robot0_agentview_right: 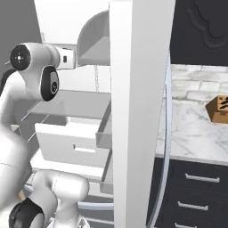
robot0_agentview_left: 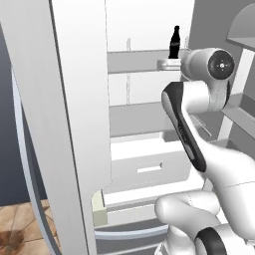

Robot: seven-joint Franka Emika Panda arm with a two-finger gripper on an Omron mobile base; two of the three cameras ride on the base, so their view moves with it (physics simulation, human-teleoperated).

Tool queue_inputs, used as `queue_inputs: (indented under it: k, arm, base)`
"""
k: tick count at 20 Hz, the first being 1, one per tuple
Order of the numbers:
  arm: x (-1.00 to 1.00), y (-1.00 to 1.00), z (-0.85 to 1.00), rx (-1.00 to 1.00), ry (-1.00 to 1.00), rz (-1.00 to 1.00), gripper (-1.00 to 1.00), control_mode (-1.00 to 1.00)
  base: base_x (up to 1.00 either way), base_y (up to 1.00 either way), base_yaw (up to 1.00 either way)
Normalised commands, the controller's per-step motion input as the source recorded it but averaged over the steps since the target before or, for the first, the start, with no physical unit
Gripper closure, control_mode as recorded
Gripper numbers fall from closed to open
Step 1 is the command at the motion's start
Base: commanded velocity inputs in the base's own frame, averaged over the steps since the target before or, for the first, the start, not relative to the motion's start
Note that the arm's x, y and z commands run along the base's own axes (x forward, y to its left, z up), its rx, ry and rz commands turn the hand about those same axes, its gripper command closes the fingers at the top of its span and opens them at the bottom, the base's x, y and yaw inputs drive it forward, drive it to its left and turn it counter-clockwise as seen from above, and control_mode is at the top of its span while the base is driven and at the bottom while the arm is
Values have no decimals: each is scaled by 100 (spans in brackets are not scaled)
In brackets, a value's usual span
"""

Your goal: Open the fridge, grab two sodas, and place both sodas inside the bowl with ice on the dining counter.

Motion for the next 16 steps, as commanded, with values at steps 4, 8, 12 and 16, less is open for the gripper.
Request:
queue_inputs:
  k: [4, 8, 12, 16]
  arm:
    - [49, -26, 28, 7, -2, -3, -100, -100]
    - [32, -3, 42, 3, -1, -6, -100, -100]
    - [33, -26, 33, 0, 0, -6, -100, -100]
    - [42, -26, 14, 0, 0, -5, -100, -100]
  base:
    - [0, 0, 0]
    - [0, 0, 0]
    - [0, 0, 0]
    - [0, 0, 0]
